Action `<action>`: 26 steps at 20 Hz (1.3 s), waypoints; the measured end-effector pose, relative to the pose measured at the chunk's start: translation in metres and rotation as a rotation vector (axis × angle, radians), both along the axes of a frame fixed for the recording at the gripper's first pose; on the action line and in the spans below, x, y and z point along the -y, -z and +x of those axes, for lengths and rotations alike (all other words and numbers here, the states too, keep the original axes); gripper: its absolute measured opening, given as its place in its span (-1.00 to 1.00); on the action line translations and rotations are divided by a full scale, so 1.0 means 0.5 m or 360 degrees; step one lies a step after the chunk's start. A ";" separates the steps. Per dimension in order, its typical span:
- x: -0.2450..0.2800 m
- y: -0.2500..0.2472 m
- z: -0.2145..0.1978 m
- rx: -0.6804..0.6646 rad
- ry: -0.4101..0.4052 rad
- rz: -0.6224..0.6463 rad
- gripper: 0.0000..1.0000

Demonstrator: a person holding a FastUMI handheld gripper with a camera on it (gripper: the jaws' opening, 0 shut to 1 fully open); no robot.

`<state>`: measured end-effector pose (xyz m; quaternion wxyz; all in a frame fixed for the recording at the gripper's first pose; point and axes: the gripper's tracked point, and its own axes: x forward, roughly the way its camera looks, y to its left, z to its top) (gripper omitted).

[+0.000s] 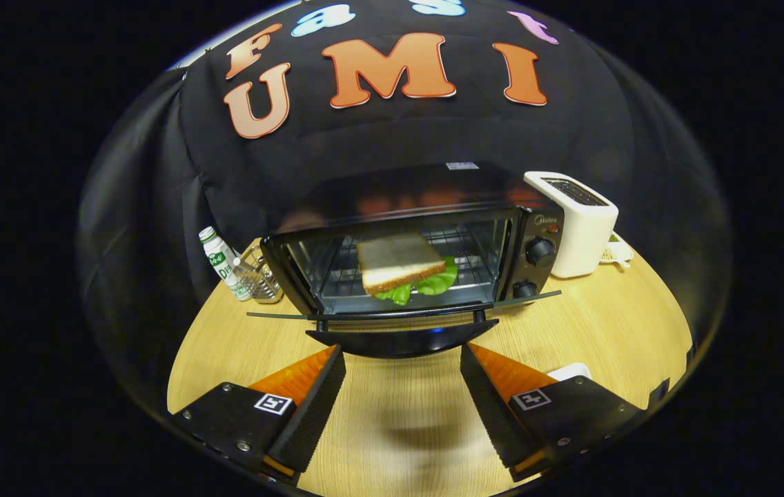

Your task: Open the toaster oven, put the food inside, and close the toaster oven door.

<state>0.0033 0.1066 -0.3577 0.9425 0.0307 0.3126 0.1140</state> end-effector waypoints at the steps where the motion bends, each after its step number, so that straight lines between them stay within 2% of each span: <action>1: -0.002 -0.009 0.014 0.0021 0.0005 0.0007 0.99; 9: -0.031 -0.072 0.137 0.0215 0.0010 -0.0036 0.99; 15: -0.014 -0.126 0.135 0.0306 -0.0024 -0.0075 0.99; 20: 0.060 -0.192 0.142 0.0371 0.0063 -0.0090 0.99; 26: 0.129 -0.357 0.157 0.0500 0.0125 -0.0021 0.99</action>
